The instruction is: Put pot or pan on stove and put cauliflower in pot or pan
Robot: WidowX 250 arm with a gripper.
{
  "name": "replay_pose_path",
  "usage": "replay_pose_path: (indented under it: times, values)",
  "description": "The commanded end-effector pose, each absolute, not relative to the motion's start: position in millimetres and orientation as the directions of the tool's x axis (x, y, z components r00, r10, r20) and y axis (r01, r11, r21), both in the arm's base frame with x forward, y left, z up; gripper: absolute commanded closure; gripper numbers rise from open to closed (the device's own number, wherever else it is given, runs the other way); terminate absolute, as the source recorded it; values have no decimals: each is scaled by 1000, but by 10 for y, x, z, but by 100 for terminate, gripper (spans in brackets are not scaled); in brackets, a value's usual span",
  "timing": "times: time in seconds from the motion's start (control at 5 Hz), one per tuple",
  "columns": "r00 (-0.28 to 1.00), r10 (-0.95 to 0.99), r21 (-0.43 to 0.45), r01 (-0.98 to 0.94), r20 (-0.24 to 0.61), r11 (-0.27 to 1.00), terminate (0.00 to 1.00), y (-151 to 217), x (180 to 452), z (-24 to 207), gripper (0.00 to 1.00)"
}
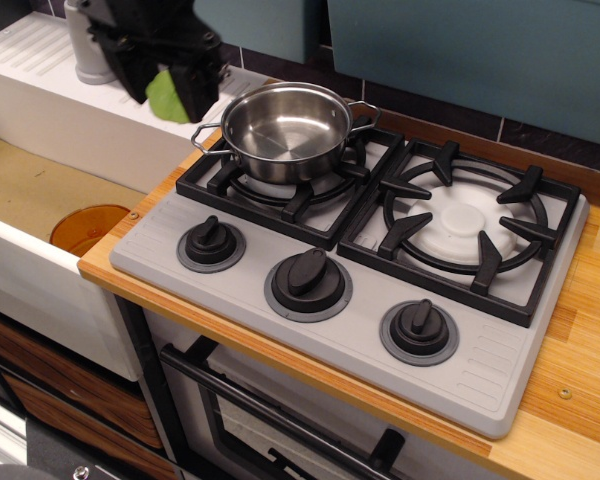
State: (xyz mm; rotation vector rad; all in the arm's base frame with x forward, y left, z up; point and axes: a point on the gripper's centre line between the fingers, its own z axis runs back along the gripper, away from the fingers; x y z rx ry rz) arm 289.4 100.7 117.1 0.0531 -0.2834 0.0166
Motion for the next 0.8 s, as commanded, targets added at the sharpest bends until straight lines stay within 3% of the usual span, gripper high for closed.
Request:
replay_pose_path:
  times: [0.0, 0.2, 0.4, 0.6]
  values:
    - [935, 19, 26, -30, 354, 999, 0, 871, 3338, 1270, 100]
    - [930, 23, 1, -25, 366, 1000, 0, 803, 3463, 1196, 100]
    - [923, 19, -15, -14, 385, 1000, 0, 737, 3545, 1129, 0]
    - [924, 7, -14, -2, 382, 1000, 0, 747, 3532, 1170, 0]
